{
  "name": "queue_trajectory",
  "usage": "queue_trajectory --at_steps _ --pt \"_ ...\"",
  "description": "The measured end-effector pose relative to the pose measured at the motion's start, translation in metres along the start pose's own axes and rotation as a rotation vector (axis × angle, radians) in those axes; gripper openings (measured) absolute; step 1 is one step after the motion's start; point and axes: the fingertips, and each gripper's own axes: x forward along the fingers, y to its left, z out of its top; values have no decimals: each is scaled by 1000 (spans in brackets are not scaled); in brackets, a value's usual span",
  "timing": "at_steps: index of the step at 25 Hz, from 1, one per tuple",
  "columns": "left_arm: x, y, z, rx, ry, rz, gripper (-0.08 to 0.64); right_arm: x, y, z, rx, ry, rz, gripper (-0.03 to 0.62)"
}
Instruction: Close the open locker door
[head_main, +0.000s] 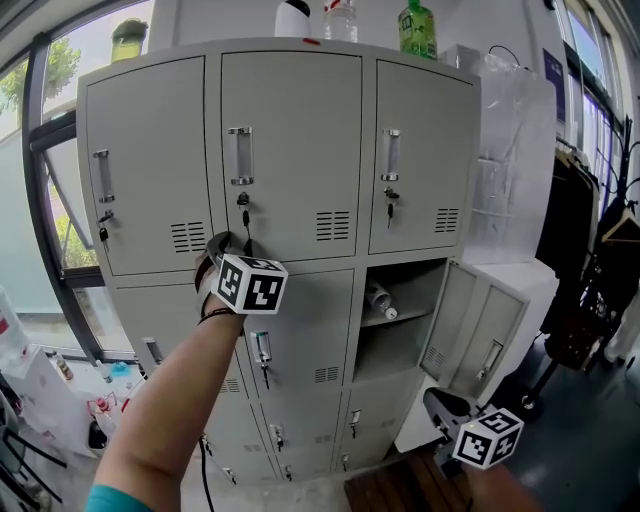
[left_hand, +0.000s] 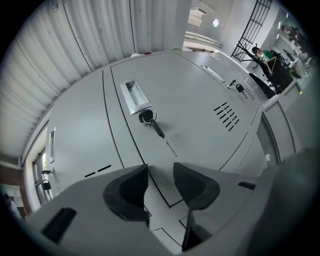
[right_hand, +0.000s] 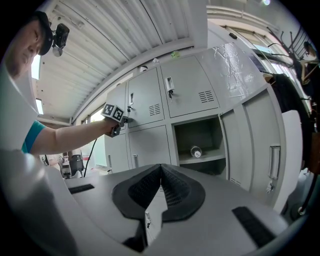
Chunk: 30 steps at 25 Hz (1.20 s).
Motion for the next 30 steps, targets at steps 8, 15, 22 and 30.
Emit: queue_trajectory --at_steps 8,15,22,30 --pt "-8 -6 -1 -110 16 -82 161 -16 -4 1 3 -15 7 -2" --pt "-72 -71 24 -180 -83 -253 162 -40 -23 1 16 -35 7 -2" --pt "-143 -200 51 -273 -72 -496 163 -81 -61 0 29 -59 4 -2" --pt "-198 -341 97 -331 -99 -695 163 -144 -129 -6 28 -66 -48 -2"
